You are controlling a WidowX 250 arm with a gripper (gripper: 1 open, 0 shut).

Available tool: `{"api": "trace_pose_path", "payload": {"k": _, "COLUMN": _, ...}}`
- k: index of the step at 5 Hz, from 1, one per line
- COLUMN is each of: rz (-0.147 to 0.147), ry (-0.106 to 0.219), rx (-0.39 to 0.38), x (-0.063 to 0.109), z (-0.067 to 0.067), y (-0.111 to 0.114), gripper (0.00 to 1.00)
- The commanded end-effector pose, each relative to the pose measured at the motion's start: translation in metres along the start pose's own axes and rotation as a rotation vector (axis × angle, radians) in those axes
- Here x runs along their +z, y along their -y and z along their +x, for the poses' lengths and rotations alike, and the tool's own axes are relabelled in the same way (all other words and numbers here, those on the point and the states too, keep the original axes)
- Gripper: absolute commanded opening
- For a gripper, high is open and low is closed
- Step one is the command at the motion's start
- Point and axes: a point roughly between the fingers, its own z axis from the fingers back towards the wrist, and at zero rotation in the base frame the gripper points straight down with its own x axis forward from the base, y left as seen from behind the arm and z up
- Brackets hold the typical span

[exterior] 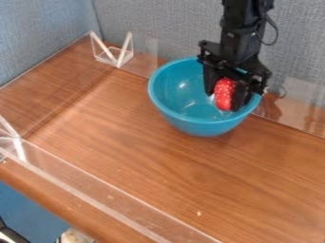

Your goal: Put the strawberry in the blue bowl

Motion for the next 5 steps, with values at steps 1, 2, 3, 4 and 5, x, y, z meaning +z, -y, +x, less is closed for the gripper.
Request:
{"api": "trace_pose_path", "payload": {"k": 1, "rz": 0.007, "ry": 0.034, "rx": -0.008, "x": 0.008, "z": 0.007, "y": 0.0, "gripper": 0.0}}
{"api": "trace_pose_path", "payload": {"k": 2, "rz": 0.007, "ry": 0.017, "rx": -0.005, "x": 0.0, "z": 0.008, "y": -0.003, "gripper": 0.0}}
{"api": "trace_pose_path", "payload": {"k": 3, "rz": 0.004, "ry": 0.002, "rx": -0.003, "x": -0.005, "z": 0.008, "y": -0.003, "gripper": 0.0}}
{"api": "trace_pose_path", "payload": {"k": 4, "rz": 0.002, "ry": -0.01, "rx": -0.004, "x": -0.005, "z": 0.008, "y": -0.003, "gripper": 1.0}}
{"api": "trace_pose_path", "payload": {"k": 5, "rz": 0.01, "ry": -0.016, "rx": -0.003, "x": 0.003, "z": 0.006, "y": -0.004, "gripper": 1.0}}
